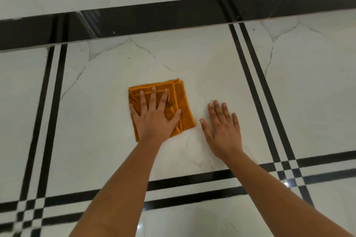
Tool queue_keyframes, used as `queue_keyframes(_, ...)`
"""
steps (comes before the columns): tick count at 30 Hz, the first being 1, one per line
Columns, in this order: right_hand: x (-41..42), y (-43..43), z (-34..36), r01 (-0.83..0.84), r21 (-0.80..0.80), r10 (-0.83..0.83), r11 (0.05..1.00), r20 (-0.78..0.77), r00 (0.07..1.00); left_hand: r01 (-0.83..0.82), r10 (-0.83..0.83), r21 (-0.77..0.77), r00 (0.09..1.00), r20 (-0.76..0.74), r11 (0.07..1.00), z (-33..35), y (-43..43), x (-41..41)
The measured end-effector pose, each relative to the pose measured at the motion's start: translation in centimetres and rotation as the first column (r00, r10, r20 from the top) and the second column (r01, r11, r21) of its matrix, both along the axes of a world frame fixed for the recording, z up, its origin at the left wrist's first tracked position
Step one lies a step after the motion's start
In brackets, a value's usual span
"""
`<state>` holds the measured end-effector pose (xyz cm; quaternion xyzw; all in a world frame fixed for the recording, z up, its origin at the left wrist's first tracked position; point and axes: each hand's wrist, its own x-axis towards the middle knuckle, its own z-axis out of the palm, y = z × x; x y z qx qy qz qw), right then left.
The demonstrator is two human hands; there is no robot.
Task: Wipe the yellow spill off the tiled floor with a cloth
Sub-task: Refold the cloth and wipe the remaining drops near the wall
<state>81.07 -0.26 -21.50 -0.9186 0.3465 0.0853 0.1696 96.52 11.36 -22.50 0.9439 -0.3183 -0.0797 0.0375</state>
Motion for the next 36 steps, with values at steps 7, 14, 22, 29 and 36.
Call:
queue_keyframes(7, -2.8, -0.3, -0.1, -0.014, -0.017, 0.014, 1.000, -0.016, 1.000, 0.150, -0.150, -0.011, 0.989, 0.009, 0.989, -0.1, 4.3, -5.9)
queue_keyframes(14, -3.5, -3.2, 0.7, 0.053, -0.077, -0.051, 0.996, 0.028, 0.998, 0.100, -0.101, -0.013, 0.994, -0.050, 0.995, 0.5, 0.8, -8.8)
queue_keyframes(22, -4.0, -8.2, 0.5, 0.144, -0.080, -0.144, 0.986, 0.006, 0.990, 0.113, -0.114, -0.031, 0.993, -0.021, 0.993, 0.1, -5.9, -7.3)
queue_keyframes(29, -4.4, -9.5, -0.8, 0.199, -0.023, -0.198, 0.980, 0.063, 0.978, 0.107, -0.107, 0.010, 0.993, -0.046, 0.994, 0.6, -12.5, -4.7)
queue_keyframes(36, -4.5, -9.4, -1.0, 0.200, -0.011, -0.198, 0.980, 0.096, 0.976, 0.209, -0.209, -0.014, 0.978, -0.013, 0.978, 0.0, -11.8, -5.5)
